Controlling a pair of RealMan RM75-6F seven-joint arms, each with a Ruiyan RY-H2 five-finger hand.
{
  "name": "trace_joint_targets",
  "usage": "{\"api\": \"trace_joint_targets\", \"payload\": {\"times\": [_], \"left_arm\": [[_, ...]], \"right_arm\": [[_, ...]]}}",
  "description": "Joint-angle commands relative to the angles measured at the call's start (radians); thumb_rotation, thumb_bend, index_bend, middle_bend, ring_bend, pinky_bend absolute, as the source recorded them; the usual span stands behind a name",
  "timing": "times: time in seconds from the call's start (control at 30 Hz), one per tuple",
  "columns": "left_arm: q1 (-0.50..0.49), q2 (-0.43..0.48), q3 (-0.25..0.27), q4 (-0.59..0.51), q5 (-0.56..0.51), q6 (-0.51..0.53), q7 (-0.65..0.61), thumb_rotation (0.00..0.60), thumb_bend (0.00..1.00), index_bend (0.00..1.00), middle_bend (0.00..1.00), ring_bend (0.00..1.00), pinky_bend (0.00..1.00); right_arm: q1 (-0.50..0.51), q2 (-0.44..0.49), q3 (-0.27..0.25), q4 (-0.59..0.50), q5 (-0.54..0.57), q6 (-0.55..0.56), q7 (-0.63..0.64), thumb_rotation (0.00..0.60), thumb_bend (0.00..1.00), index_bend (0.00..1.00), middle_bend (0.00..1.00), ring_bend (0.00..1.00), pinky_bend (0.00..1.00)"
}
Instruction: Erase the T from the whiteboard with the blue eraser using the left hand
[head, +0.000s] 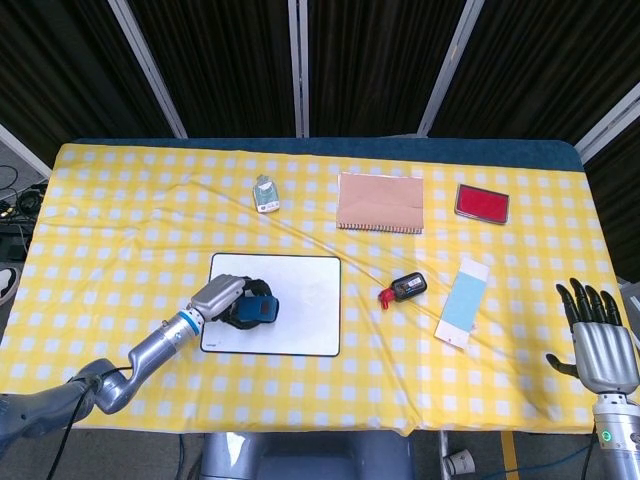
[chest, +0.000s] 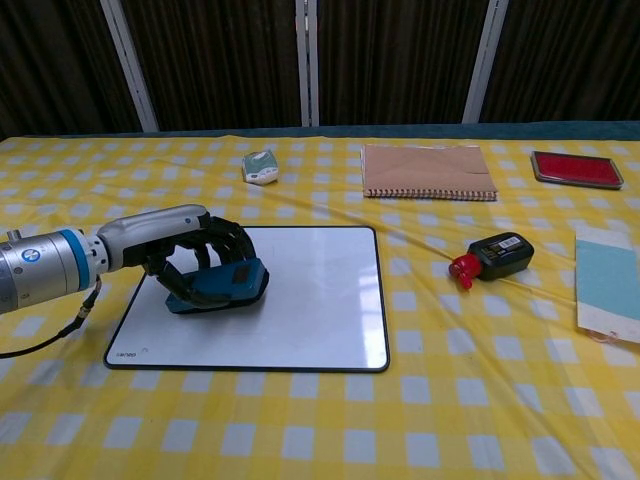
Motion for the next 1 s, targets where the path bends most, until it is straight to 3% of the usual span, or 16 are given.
{"api": "trace_joint_targets", "payload": {"times": [0.03, 0.3, 0.6, 0.8, 1.0], "left_arm": [[-0.002, -0.005, 0.004, -0.003, 0.003, 0.005, 0.014, 0.6, 0.44, 0.54, 0.46, 0.33, 0.45], [0.004, -0.026, -0.016, 0.075, -0.028, 0.011, 0.02, 0.6, 0.45, 0.56, 0.47, 0.34, 0.45], [0.027, -0.056, -0.017, 0.211, -0.032, 0.05, -0.069, 0.6, 0.45, 0.57, 0.48, 0.35, 0.46], [0.036, -0.05, -0.002, 0.223, -0.015, 0.077, -0.107, 0.6, 0.45, 0.57, 0.48, 0.35, 0.46], [0.029, 0.008, -0.025, 0.191, -0.017, 0.114, -0.102, 0.6, 0.45, 0.57, 0.48, 0.35, 0.46]], "right_arm": [[0.0, 0.0, 0.0, 0.001, 0.001, 0.0, 0.001, 0.6, 0.0, 0.0, 0.0, 0.0, 0.0], [-0.002, 0.003, 0.0, 0.001, 0.003, 0.001, 0.005, 0.6, 0.0, 0.0, 0.0, 0.0, 0.0], [-0.001, 0.0, -0.001, -0.002, 0.001, 0.001, -0.002, 0.6, 0.0, 0.0, 0.0, 0.0, 0.0], [0.001, -0.001, -0.001, -0.004, 0.0, 0.0, -0.004, 0.6, 0.0, 0.0, 0.0, 0.0, 0.0], [0.001, 0.001, -0.003, -0.005, 0.0, -0.002, -0.001, 0.6, 0.0, 0.0, 0.0, 0.0, 0.0]]}}
